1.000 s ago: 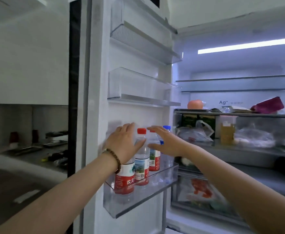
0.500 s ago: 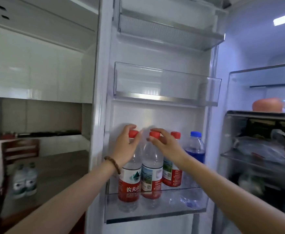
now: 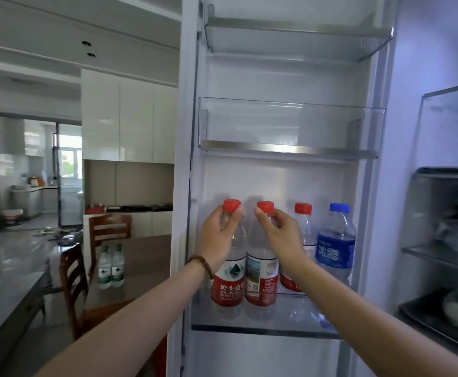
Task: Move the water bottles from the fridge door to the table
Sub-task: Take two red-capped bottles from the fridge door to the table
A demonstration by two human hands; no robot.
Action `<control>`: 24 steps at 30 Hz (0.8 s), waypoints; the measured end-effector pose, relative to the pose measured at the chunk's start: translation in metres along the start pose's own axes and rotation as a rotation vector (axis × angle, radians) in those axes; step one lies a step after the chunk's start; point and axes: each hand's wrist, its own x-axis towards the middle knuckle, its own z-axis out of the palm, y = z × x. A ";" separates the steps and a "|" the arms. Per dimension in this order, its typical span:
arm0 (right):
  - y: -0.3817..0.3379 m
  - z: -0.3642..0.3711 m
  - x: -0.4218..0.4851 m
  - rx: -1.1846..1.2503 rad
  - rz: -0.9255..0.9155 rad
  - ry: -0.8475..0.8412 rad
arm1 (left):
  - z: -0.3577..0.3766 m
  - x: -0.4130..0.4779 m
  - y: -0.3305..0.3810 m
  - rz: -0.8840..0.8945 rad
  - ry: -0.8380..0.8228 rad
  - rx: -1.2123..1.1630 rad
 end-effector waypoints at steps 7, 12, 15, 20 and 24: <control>-0.016 -0.005 -0.005 0.075 -0.070 0.071 | -0.004 0.002 0.026 0.149 -0.002 -0.019; -0.060 -0.009 0.002 0.080 -0.232 0.084 | -0.018 0.019 0.069 0.292 -0.013 -0.035; -0.088 -0.009 0.006 0.086 -0.285 0.079 | -0.032 0.024 0.090 0.362 -0.005 -0.059; -0.139 0.007 0.002 0.145 -0.312 0.070 | -0.077 0.032 0.122 0.413 0.057 -0.132; -0.171 0.043 -0.002 0.200 -0.291 0.069 | -0.127 0.037 0.136 0.443 0.077 -0.128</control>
